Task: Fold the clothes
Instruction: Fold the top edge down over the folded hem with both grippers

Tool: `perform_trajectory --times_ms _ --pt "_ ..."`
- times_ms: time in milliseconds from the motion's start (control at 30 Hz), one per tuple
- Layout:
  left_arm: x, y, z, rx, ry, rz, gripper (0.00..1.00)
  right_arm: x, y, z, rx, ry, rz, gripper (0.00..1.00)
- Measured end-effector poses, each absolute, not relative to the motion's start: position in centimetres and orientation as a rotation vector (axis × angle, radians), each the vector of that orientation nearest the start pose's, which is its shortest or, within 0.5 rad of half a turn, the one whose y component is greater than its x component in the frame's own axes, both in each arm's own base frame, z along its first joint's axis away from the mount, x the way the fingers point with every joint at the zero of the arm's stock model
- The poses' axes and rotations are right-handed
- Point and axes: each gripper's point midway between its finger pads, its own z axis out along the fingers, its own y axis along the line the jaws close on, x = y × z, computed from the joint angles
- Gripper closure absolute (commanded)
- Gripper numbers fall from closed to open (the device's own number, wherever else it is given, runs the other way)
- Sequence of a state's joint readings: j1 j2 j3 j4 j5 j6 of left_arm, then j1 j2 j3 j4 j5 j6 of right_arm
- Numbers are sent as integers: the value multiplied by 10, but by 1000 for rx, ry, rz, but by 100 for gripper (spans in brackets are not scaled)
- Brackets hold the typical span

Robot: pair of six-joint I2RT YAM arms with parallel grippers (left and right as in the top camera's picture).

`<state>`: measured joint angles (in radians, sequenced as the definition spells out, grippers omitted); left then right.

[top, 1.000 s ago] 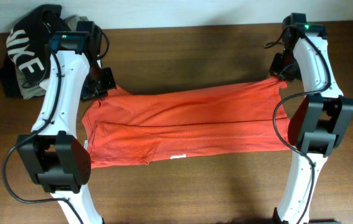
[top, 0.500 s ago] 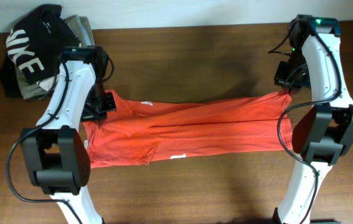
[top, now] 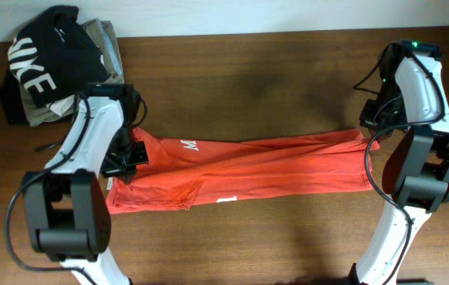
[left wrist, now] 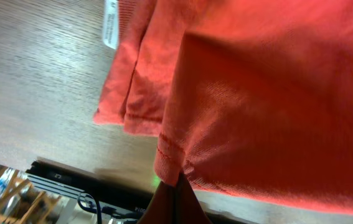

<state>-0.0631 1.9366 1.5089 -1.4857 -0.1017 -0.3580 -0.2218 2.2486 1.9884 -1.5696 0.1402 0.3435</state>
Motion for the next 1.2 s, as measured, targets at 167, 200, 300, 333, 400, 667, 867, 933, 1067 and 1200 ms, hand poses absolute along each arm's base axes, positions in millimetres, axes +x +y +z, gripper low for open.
perform_trajectory --times_ms 167,200,300,333,400,667,867,933,1067,1200 --pt "272 0 79 -472 3406 293 60 356 -97 67 896 3289 -256 26" --pt "265 1 73 -468 3430 304 56 355 -96 66 896 3294 -257 23" --pt "262 0 68 -473 3435 300 56 357 -96 65 890 3285 -255 17" --pt "265 -1 67 -475 3427 282 55 358 -96 65 889 3280 -254 13" --pt "276 -6 69 -480 3392 227 57 364 -97 63 881 3258 -248 10" --pt "350 -53 77 -273 3146 -69 100 382 -31 68 413 3273 556 96" --pt "335 -68 29 -209 3155 -119 99 373 -15 47 366 3314 569 96" --pt "325 -66 16 -214 3175 -113 100 369 -22 39 417 3333 487 96" --pt "325 -61 4 -238 3178 -112 100 358 -32 14 522 3359 363 96" --pt "327 -55 -1 -322 3189 -198 99 344 -40 1 654 3381 232 96"
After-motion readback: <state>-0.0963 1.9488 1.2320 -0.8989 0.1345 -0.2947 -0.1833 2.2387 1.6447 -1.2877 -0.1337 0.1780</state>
